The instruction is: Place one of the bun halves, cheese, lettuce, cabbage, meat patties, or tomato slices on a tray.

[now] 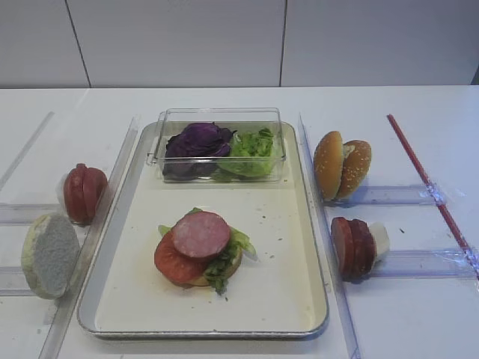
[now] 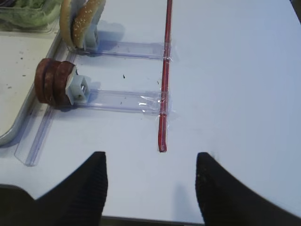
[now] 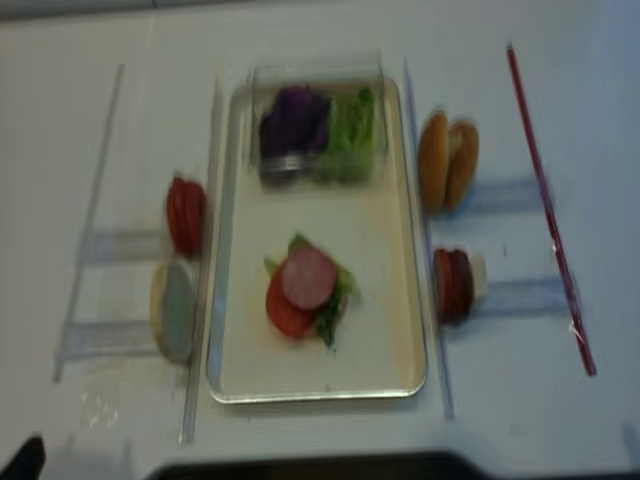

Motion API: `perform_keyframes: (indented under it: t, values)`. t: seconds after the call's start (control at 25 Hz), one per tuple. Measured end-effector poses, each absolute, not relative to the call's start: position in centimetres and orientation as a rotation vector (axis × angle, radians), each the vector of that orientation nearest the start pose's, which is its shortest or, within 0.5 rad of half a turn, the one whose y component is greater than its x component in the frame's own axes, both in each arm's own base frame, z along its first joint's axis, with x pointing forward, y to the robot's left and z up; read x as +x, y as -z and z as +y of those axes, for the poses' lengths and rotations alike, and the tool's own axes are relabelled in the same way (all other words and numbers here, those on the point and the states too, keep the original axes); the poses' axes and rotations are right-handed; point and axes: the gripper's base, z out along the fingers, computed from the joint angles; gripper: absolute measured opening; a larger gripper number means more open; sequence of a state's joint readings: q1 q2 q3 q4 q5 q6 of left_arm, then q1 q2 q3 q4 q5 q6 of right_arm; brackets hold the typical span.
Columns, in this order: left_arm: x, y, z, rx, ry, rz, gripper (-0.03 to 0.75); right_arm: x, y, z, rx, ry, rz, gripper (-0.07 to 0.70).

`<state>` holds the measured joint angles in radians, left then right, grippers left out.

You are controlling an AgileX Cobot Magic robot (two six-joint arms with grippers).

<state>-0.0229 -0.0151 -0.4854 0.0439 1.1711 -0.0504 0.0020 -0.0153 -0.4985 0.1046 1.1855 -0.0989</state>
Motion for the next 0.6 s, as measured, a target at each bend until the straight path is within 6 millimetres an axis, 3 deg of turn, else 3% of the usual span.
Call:
perform_keyframes:
  t: [0.6]
  values:
    - [-1.08, -26.45, 0.39, -0.035, -0.011, 2.151, 0.469, -0.71, -26.35, 0.84, -0.117, -0.066, 2.119, 0.454]
